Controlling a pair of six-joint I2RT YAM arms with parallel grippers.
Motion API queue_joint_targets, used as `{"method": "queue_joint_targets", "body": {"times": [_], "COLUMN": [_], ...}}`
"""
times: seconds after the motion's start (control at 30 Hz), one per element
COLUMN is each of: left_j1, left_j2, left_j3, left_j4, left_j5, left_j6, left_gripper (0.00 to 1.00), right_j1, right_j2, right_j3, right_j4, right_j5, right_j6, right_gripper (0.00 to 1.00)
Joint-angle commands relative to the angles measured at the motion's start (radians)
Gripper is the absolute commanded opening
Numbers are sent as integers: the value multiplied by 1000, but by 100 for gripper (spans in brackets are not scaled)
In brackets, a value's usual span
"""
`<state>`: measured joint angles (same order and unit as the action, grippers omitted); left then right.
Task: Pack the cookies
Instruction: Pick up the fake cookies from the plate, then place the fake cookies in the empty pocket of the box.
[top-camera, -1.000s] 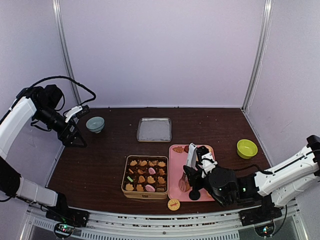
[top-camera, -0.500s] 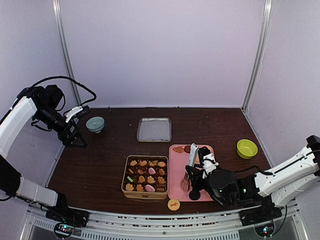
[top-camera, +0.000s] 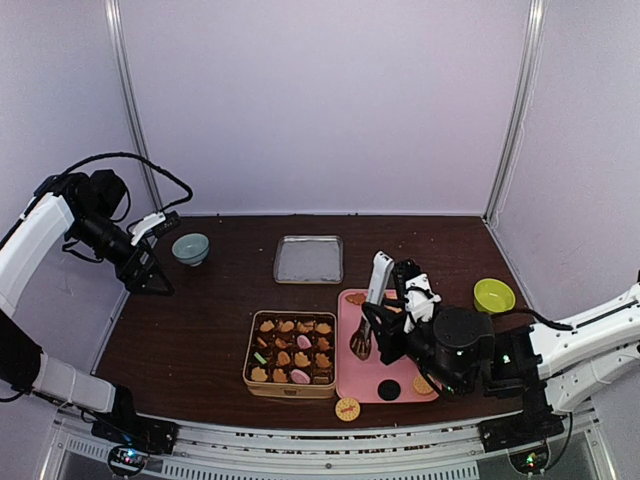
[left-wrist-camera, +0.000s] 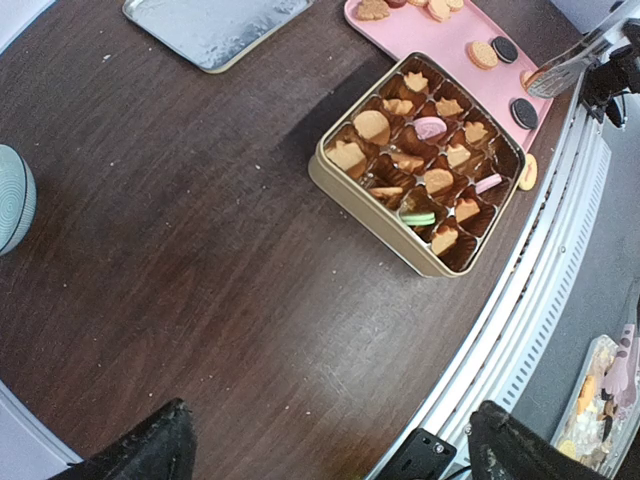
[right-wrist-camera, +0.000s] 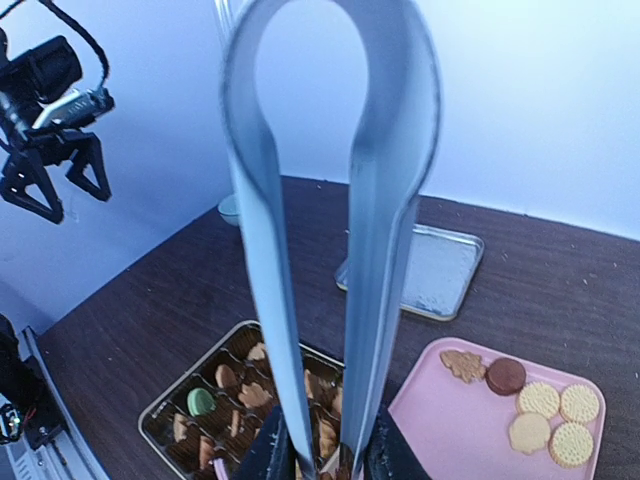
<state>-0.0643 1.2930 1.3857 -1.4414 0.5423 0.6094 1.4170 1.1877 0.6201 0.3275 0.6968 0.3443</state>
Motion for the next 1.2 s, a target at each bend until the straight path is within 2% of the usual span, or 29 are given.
{"method": "queue_joint_targets", "body": {"times": [0.0,0.2,0.67,0.83,0.97,1.17], "left_j1": [9,9,9,9,8,9], "left_j2": [-10,-25,-50,-55,-59,-60], "left_j3": [-12,-32,-56,-69,-73,-67], "left_j4": [15,22,36,42,42,42], "left_j5": [-2,-11,-7,-17,-23,-27], "left_j6": [10,6,12,13,16,16], "left_gripper": [98,98,98,98,98,98], "right_j1": [19,46,48,48,48,47], "right_j2": [39,176,301,319,334,327], "right_j3": [120,235,288,290,289,284], "right_j4": [-38,-59,-35,-24,-21,-19], "right_j5": [-54,-95,-115,-126,-123,-112], "right_j6": [-104,-126,-113,-102,-92,-85], "right_gripper": [0,0,2,8,21,33]}}
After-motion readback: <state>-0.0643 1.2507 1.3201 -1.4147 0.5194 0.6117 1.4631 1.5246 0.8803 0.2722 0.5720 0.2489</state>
